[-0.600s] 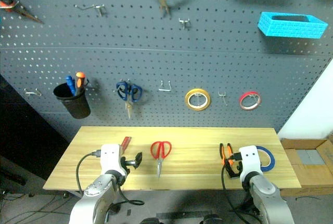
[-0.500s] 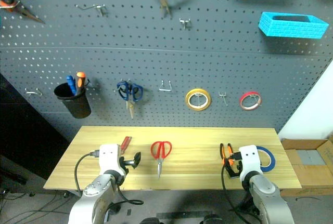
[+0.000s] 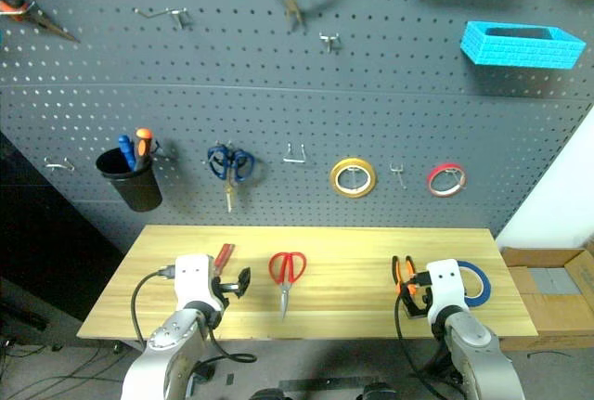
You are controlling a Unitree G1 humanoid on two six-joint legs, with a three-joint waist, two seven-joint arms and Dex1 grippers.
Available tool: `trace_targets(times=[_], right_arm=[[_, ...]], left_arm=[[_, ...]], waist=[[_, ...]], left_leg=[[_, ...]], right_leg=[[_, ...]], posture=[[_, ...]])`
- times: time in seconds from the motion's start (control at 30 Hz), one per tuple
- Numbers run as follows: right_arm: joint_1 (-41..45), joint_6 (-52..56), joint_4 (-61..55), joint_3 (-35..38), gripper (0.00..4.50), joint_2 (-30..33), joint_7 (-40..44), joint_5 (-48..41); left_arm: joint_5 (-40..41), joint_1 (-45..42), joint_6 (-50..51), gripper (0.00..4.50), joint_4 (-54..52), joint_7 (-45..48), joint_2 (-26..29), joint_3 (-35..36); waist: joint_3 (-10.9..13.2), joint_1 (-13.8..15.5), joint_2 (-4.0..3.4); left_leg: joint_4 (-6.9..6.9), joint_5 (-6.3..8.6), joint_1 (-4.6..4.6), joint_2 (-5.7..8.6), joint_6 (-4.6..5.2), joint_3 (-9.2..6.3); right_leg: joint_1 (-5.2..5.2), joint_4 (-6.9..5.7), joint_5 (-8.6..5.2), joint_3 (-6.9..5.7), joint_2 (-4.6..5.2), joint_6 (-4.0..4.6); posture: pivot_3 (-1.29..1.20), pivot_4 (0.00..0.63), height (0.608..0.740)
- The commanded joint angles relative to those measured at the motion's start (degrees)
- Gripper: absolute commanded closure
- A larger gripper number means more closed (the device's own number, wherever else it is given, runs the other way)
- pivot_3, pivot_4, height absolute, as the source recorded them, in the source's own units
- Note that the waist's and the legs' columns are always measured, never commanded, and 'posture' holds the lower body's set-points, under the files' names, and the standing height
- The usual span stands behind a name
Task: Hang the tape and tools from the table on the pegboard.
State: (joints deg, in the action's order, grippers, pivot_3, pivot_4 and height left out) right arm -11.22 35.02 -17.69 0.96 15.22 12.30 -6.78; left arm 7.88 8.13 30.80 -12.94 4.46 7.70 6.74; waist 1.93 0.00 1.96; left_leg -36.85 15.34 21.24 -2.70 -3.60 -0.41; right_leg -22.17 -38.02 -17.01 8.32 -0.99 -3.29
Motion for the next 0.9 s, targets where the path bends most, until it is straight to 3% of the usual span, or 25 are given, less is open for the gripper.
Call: trace_targets(times=[0.03, 0.4, 0.73, 0.9], right_arm=[[0.38, -1.23, -0.92, 0.95, 0.04, 0.07, -0.24, 0.16], [0.54, -0.10, -0.58, 2.49, 0.04, 3.10, 0.48, 1.47], [12.42, 2.34, 14.38, 8.58, 0.04, 10.60, 8.14, -3.28], [19.80, 4.28, 23.70, 11.06, 0.04, 12.87, 10.64, -5.29]], left_arm=[[0.08, -0.70, -0.64, 0.00, -2.87, -0.02, -0.03, -0.03], [1.39, -1.33, -0.10, 0.00, -4.70, 4.84, 1.03, -3.79], [2.40, -17.22, 0.06, 0.00, -0.64, 23.08, 4.36, -21.85], [4.56, -22.81, 0.53, 0.00, 3.45, 28.38, 1.28, -26.66]], waist=[[0.00, 0.00, 0.00], [0.59, -0.11, -0.01], [4.81, -0.55, 0.02], [7.05, -1.75, -0.20]], left_leg=[[0.00, 0.00, 0.00, 0.00, 0.00, 0.00], [-0.01, 0.00, -0.01, 0.01, 0.00, 0.01], [-0.11, -0.02, -0.15, 0.10, 0.03, 0.29], [-0.11, 0.08, 0.03, 0.09, 0.21, 0.28]], right_leg=[[0.00, 0.00, 0.00, 0.00, 0.00, 0.00], [0.00, 0.02, 0.00, 0.03, 0.01, 0.00], [0.19, 0.07, 0.17, 0.42, 0.01, -0.28], [0.11, 0.09, 0.43, 0.43, 0.00, -0.34]], posture=[[0.13, 0.019, 0.740], [0.10, 0.058, 0.740], [0.06, 0.158, 0.740], [0.04, 0.215, 0.740]])
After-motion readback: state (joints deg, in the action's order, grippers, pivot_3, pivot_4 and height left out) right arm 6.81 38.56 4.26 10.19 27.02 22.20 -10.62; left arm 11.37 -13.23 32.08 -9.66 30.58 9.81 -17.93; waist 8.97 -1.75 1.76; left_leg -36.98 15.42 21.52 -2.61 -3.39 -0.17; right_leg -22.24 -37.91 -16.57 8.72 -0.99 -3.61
